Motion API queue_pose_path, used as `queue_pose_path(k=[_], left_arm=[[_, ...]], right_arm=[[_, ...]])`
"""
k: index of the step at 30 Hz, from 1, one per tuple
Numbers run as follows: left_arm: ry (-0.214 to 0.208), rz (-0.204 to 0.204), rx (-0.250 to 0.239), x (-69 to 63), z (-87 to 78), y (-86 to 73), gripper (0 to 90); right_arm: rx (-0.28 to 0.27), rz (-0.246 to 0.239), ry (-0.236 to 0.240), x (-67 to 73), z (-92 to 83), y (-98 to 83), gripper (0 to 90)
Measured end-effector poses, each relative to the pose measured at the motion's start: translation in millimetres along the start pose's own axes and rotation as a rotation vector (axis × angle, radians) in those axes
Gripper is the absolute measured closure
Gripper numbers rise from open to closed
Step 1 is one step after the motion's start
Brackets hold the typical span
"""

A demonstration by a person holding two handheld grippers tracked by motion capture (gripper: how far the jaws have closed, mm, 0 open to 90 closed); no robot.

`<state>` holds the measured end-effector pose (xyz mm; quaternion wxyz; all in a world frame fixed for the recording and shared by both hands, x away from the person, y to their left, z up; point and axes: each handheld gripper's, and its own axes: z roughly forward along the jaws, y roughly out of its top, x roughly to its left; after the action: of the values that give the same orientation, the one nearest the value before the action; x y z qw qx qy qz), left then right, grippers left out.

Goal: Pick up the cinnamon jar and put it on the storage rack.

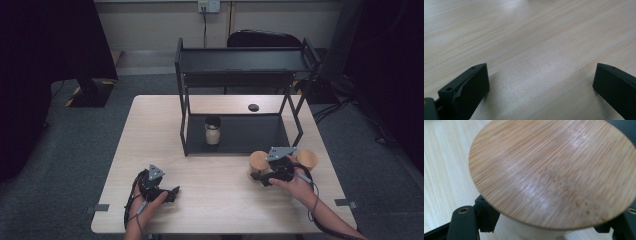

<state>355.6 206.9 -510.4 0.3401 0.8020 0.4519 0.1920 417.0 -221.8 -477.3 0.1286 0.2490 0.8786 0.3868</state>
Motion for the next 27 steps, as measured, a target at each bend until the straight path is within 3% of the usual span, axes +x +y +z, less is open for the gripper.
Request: queue_pose_path(k=[27], left_arm=[[0.000,0.000,0.000,0.0,0.0,0.0,0.0]], right_arm=[[0.007,0.021,-0.007,-12.1,18.0,10.9,25.0]])
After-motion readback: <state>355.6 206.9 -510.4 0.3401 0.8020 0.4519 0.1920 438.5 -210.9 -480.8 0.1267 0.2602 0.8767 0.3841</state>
